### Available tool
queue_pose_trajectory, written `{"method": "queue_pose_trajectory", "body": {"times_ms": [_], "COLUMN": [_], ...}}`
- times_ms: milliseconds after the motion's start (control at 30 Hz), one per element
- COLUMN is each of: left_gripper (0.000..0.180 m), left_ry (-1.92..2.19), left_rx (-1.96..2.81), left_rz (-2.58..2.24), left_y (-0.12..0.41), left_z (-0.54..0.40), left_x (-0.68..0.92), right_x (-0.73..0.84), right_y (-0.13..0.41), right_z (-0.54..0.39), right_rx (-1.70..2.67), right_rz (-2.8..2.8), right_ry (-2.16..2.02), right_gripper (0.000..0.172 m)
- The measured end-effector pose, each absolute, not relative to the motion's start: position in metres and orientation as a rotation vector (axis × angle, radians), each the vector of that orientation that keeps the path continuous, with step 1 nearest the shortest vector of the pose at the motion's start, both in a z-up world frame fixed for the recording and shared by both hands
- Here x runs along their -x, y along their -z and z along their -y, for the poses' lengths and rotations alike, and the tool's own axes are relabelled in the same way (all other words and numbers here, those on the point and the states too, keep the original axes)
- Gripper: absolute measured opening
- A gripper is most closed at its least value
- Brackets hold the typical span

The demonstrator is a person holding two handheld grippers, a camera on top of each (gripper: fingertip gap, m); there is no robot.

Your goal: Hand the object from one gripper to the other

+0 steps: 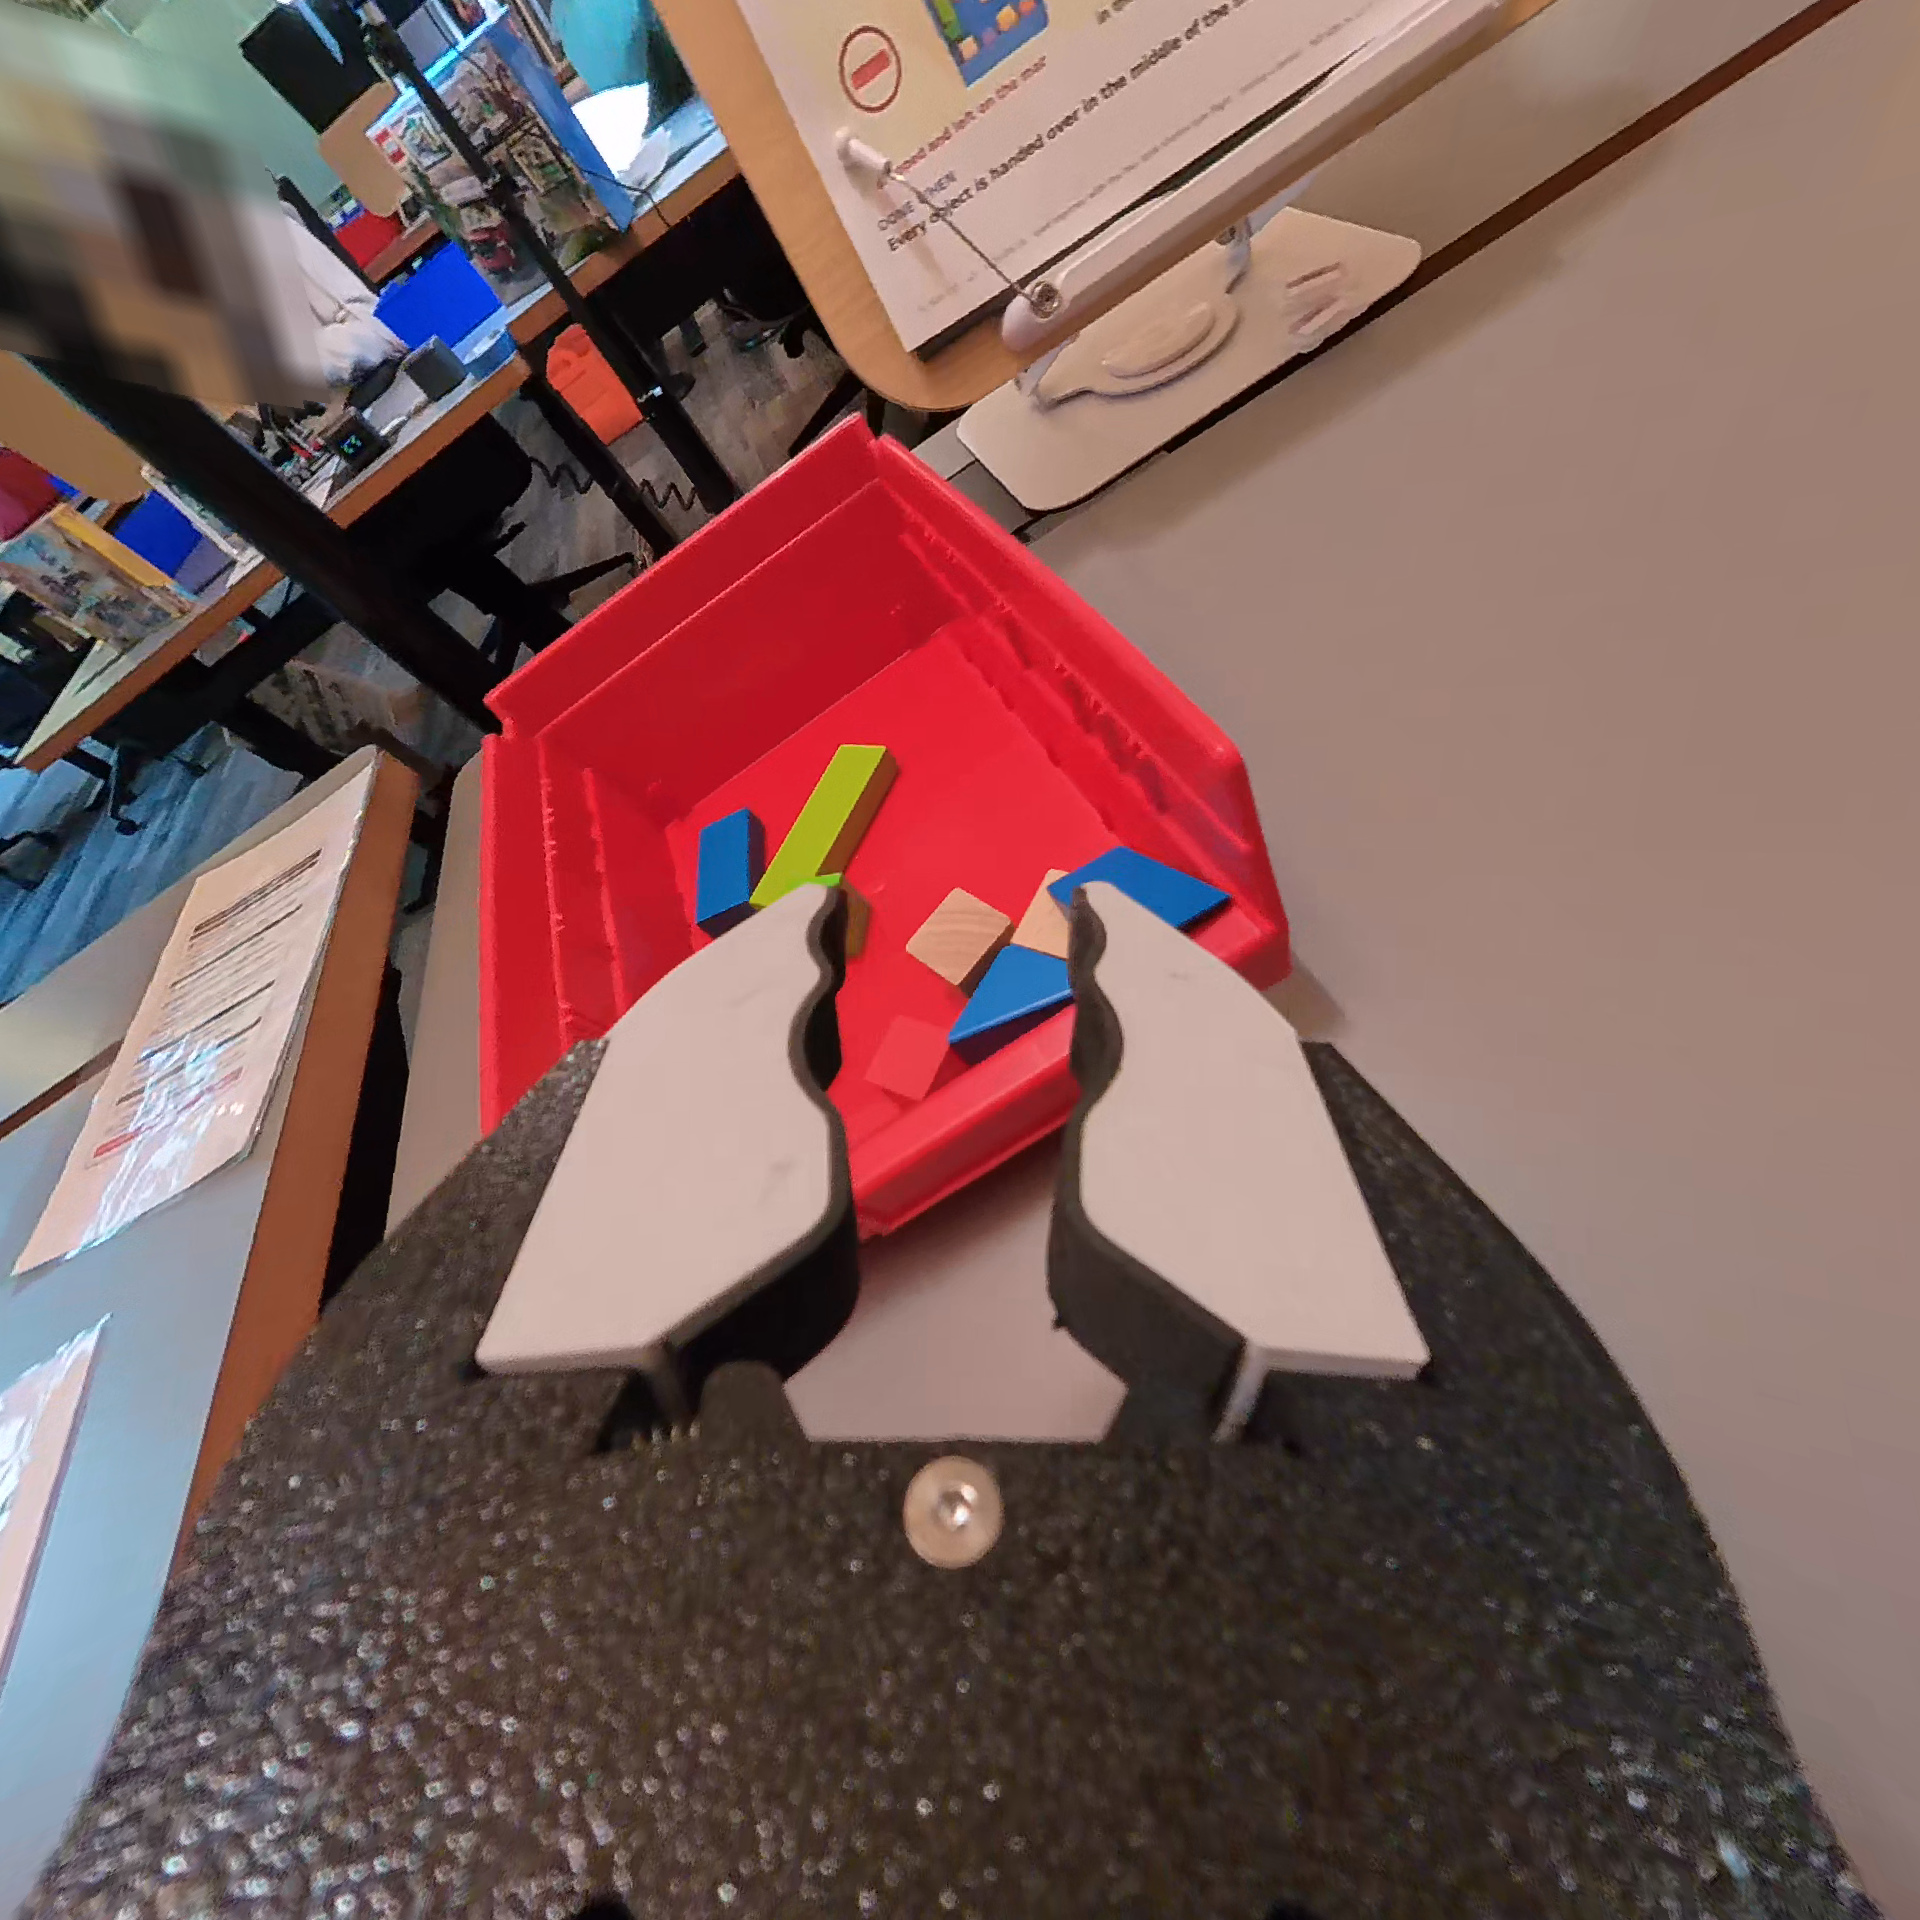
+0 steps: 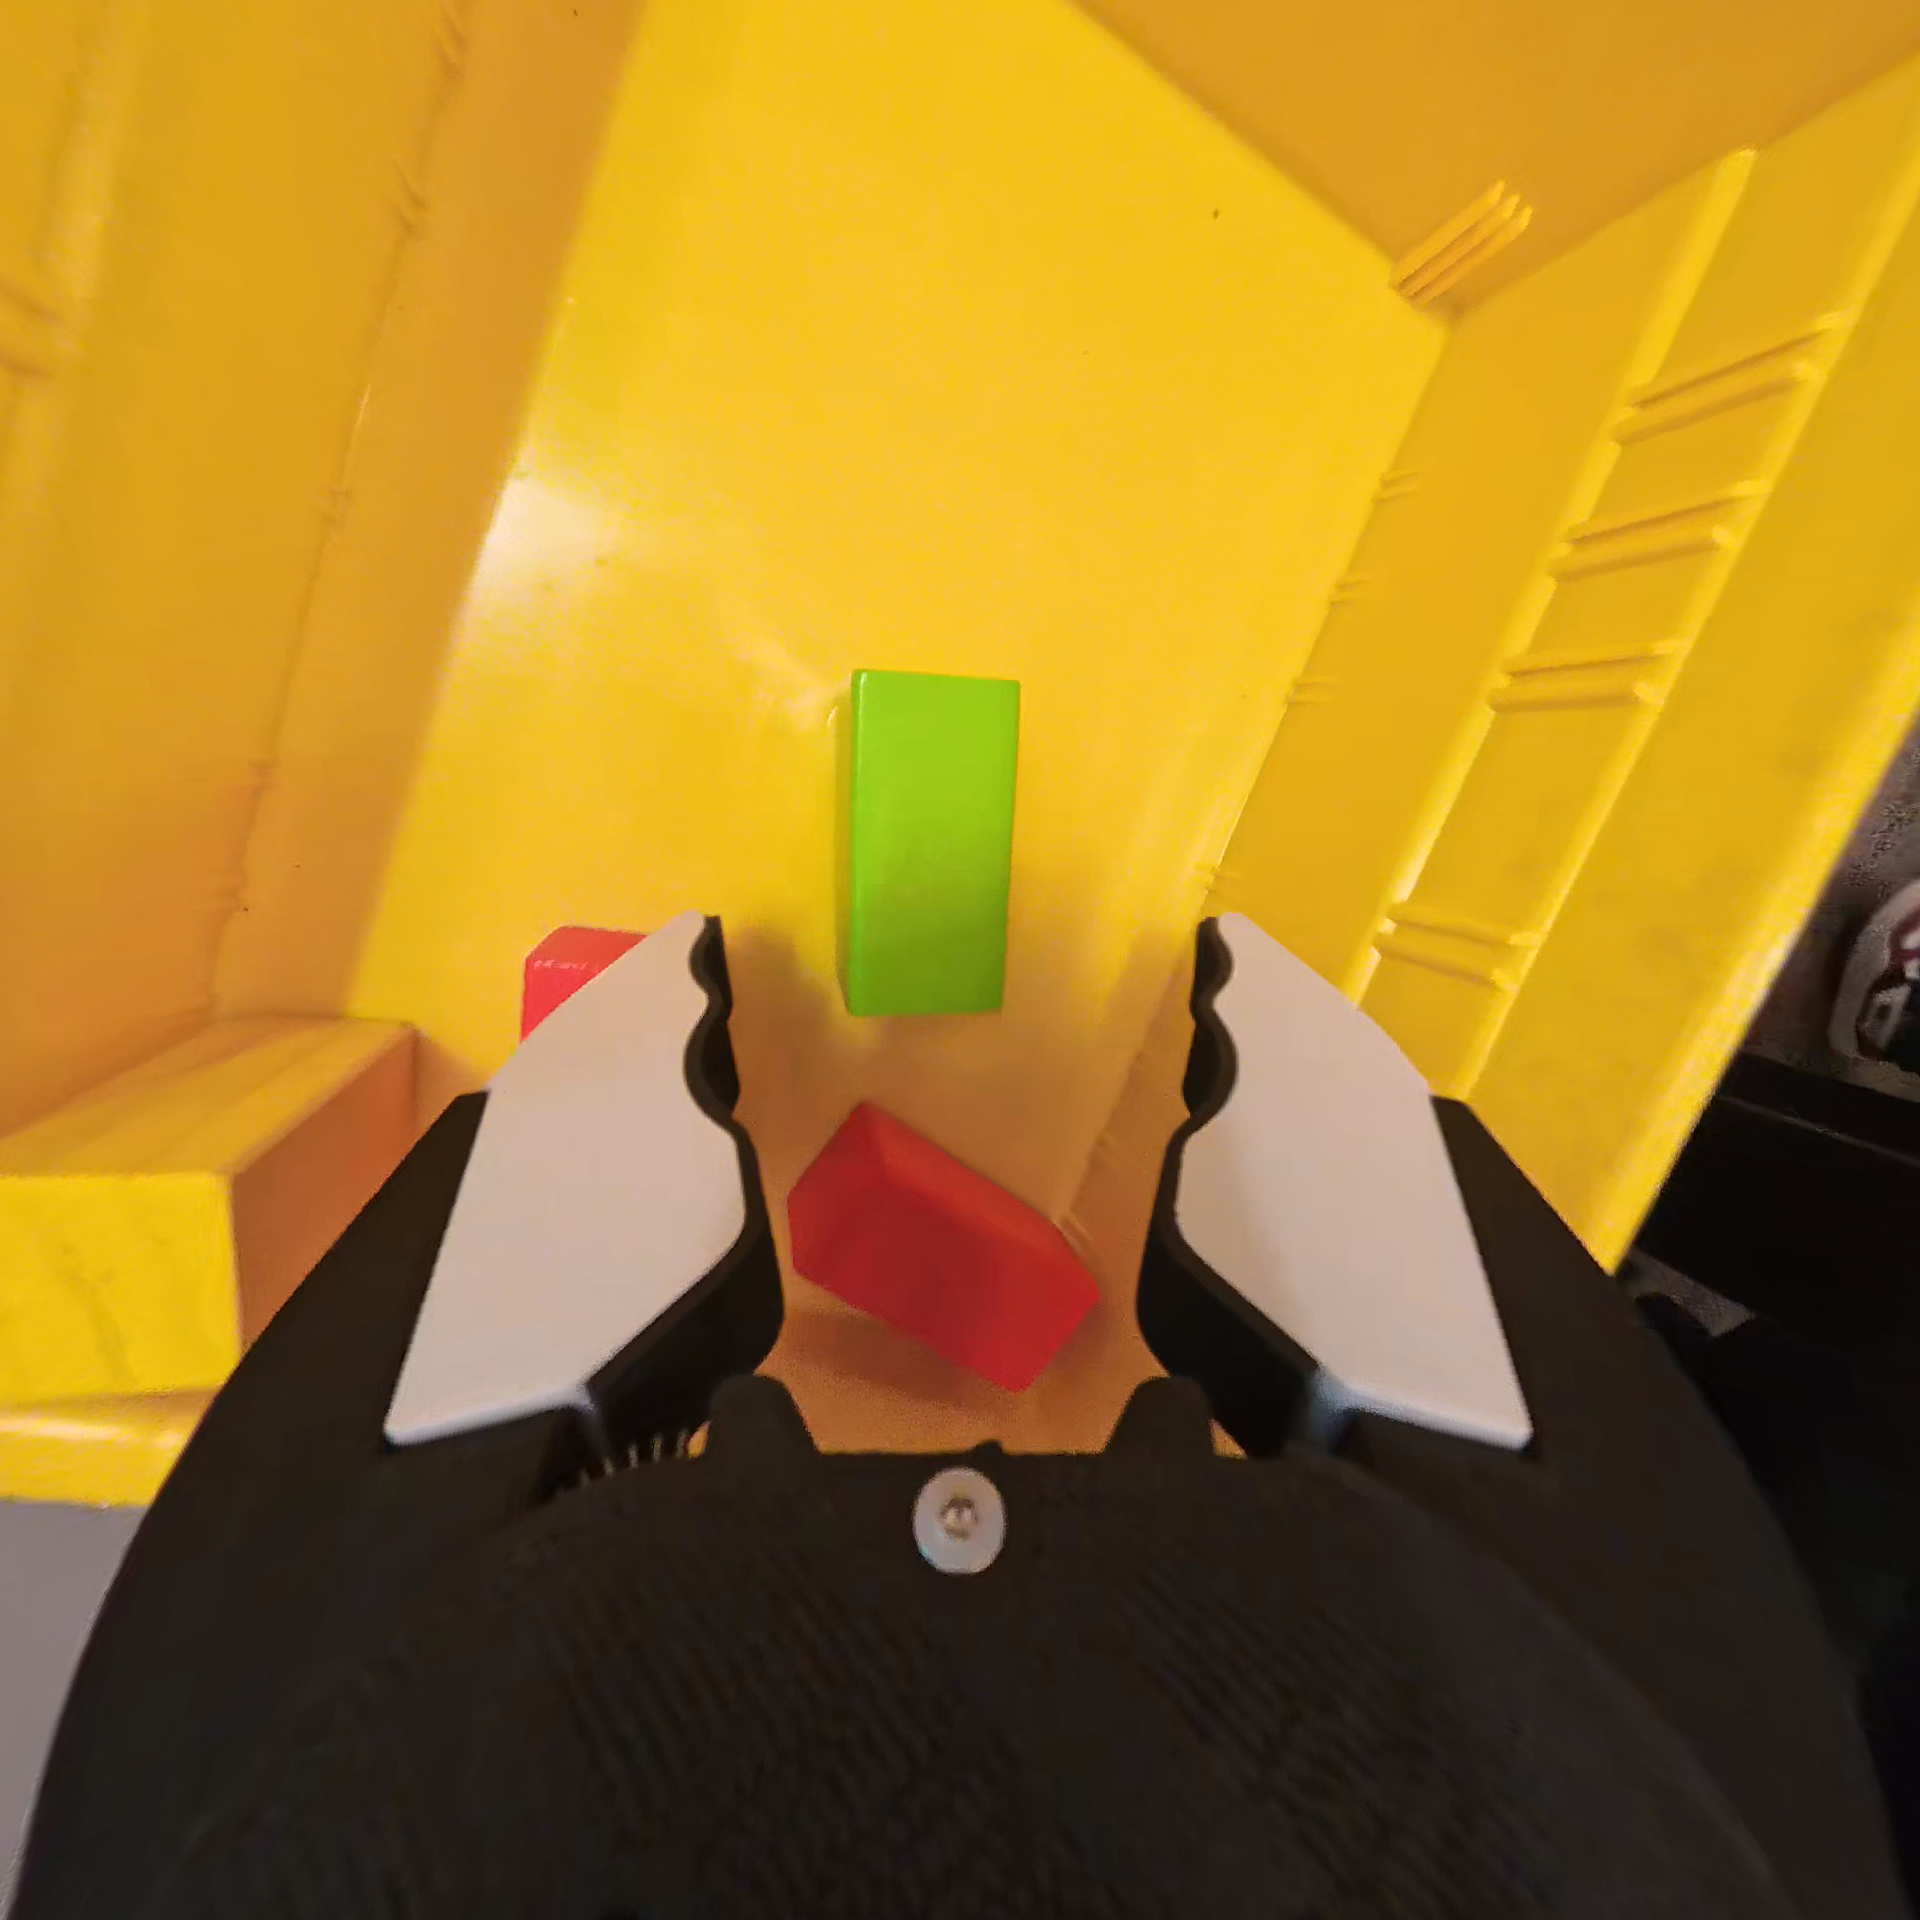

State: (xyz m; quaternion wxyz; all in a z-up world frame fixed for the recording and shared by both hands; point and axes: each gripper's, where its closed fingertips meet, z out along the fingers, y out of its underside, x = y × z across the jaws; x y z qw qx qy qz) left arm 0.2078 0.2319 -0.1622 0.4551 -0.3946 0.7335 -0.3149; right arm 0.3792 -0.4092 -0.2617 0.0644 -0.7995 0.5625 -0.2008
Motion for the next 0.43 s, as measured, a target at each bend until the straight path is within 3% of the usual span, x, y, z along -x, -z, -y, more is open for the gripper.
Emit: {"method": "queue_pose_trajectory", "body": {"times_ms": [200,433], "left_gripper": [0.043,0.049], "left_ry": [0.79,0.629], "left_rx": [0.981,0.948], "left_rz": [-1.896,-2.243], "left_y": [0.164,0.157], "left_z": [-0.241,-0.263], "left_x": [-0.211,-0.29], "right_x": [-0.354,-0.288], "right_y": [0.212,0.178], "right_z": [0.382,0.306], "right_rx": [2.236,2.018], "right_rz": [-1.557,-1.291], "right_ry": [0.782,0.702], "right_gripper": [0.091,0.089]}}
